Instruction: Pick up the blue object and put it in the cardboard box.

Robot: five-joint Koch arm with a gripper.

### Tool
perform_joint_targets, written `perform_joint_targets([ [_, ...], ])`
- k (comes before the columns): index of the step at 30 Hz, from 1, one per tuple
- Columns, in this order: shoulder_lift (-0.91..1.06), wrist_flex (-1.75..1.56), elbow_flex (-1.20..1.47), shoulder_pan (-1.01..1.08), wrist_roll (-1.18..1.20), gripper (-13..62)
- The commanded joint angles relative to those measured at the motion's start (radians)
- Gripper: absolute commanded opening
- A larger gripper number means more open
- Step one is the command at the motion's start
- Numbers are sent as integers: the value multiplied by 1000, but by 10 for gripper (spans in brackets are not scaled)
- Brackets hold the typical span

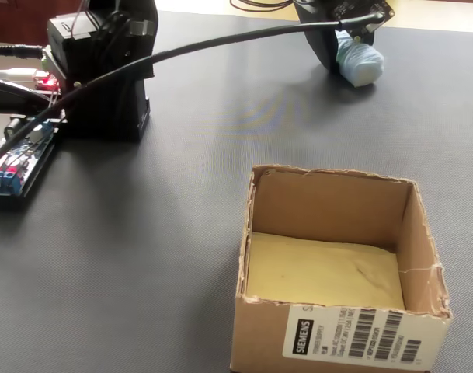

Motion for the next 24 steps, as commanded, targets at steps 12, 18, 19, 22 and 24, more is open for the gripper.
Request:
perform_joint_targets([
  [12,420,-219,314,115,-20,123],
  [18,612,-230,405,224,-44,122],
  [19,635,-230,416,245,-43,122],
  [22,721,-255,462,322,-41,122],
  [24,769,-255,474,365,-41,122],
])
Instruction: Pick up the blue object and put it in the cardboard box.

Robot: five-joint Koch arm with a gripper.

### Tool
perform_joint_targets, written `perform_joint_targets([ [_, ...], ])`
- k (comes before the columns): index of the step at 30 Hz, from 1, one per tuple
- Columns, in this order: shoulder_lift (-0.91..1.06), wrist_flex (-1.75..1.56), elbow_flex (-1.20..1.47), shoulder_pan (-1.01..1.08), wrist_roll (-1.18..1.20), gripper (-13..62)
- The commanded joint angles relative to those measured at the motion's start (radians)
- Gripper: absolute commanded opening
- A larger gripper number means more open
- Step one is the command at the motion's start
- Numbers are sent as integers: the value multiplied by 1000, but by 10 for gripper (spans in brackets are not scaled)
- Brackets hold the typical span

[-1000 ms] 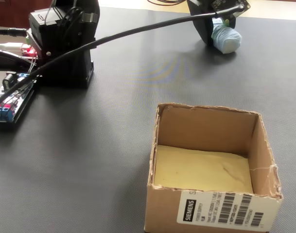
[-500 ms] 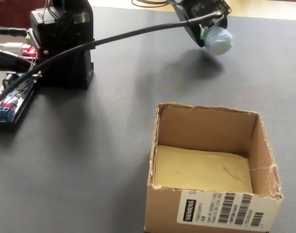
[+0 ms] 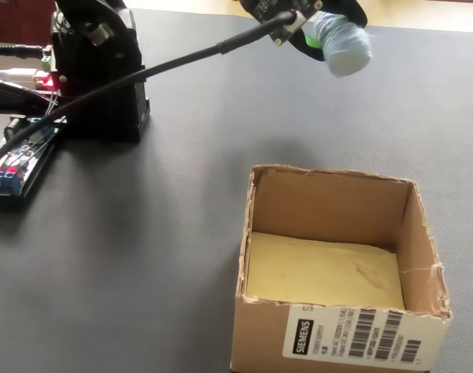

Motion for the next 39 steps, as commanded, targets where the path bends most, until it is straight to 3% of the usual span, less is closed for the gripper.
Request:
perform_joint_targets([
  [1,71,-83,-34,46,6,122],
  [7,204,-94,6,233,5,123],
  [21,276,-190,-11,618,-38,123],
  [30,222,-104,-129,861,-137,123],
  [39,-48,-32,-328,966,-173,123],
])
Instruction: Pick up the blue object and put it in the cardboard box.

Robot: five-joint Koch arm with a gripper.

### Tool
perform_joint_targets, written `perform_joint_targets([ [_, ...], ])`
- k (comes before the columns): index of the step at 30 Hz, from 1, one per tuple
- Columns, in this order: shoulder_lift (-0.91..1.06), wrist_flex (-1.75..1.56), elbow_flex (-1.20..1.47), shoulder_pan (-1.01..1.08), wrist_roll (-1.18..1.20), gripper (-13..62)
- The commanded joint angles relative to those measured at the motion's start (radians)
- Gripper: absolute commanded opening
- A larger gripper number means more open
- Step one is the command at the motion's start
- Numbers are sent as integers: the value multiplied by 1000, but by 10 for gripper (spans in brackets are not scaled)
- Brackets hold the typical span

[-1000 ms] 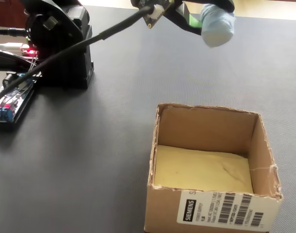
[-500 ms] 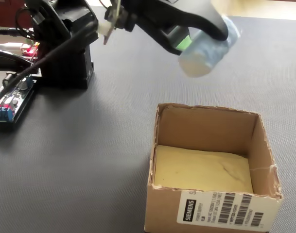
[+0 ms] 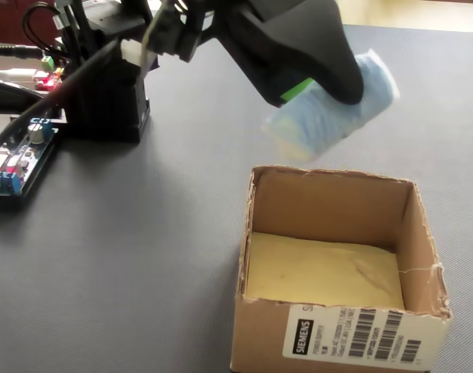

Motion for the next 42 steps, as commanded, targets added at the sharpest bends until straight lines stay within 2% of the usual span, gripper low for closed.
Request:
perform_joint_targets([
  [1,-75,8,-172,32,-14,124],
  [5,-170,20,-227,54,-17,137],
  [7,-201,61,-250,54,-9,210],
  [14,-232,92,-258,58,-5,307],
  [26,-230,83,-262,46,-5,325],
  [36,-18,-222,9,-94,141,336],
  [42,107,-279,153,-161,156,336],
])
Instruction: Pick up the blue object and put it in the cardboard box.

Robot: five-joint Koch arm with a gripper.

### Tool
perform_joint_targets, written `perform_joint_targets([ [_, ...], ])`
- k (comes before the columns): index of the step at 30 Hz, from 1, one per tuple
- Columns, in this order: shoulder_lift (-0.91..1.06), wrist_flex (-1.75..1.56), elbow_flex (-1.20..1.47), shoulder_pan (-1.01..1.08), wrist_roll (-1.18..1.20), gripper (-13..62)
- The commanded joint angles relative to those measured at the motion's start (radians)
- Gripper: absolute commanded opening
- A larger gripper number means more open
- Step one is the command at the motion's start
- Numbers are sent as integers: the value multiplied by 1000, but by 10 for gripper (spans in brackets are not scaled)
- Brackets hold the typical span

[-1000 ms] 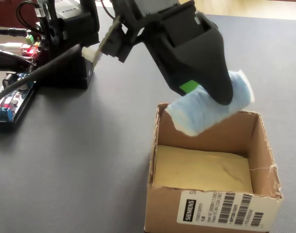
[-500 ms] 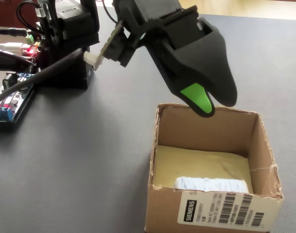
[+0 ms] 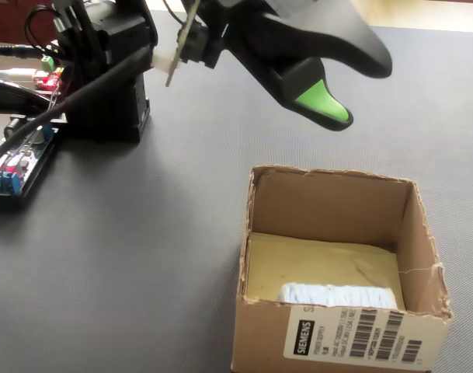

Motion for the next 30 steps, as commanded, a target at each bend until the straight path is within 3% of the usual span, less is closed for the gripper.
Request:
perform_joint_targets([
  [1,66,-153,12,-31,57,336],
  [11,288,-270,265,-222,80,336],
  [30,291,-518,646,-388,80,338],
])
